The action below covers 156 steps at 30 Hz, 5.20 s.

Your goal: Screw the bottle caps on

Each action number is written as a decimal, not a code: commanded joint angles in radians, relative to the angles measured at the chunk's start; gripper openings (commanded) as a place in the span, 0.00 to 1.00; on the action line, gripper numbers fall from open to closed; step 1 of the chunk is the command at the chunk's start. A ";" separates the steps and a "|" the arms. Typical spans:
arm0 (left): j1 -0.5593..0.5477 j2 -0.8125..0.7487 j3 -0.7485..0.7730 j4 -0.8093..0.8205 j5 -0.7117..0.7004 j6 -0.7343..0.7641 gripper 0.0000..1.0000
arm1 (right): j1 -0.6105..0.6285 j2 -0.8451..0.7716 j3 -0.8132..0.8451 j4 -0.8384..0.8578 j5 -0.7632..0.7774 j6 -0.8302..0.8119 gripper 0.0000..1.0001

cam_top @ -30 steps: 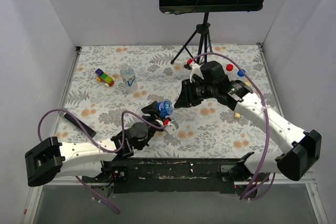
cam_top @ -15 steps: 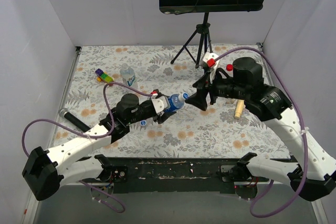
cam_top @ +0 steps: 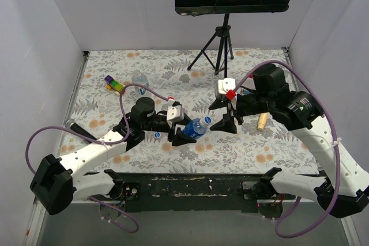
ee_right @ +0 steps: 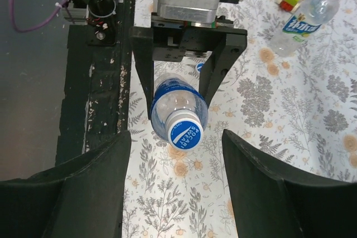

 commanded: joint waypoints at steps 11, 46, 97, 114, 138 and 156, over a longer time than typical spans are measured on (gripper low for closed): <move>0.012 0.024 0.050 0.034 0.152 -0.059 0.42 | 0.001 0.075 0.069 -0.112 -0.086 -0.128 0.68; -0.002 -0.115 -0.058 0.134 -0.299 0.055 0.43 | 0.055 0.118 -0.034 0.138 0.197 0.317 0.29; 0.234 -0.189 -0.008 0.118 -1.336 -0.305 0.98 | -0.255 0.386 0.097 -0.006 0.822 0.384 0.01; 0.234 -0.313 -0.113 0.292 -1.399 -0.142 0.98 | -0.339 0.408 -0.031 0.086 0.788 0.404 0.01; 0.234 -0.293 -0.113 0.263 -1.307 -0.145 0.98 | -0.350 0.314 0.080 0.043 0.764 0.417 0.75; 0.357 0.047 -0.006 0.181 -1.244 -0.376 0.98 | -0.350 -0.173 -0.274 0.506 0.394 0.354 0.91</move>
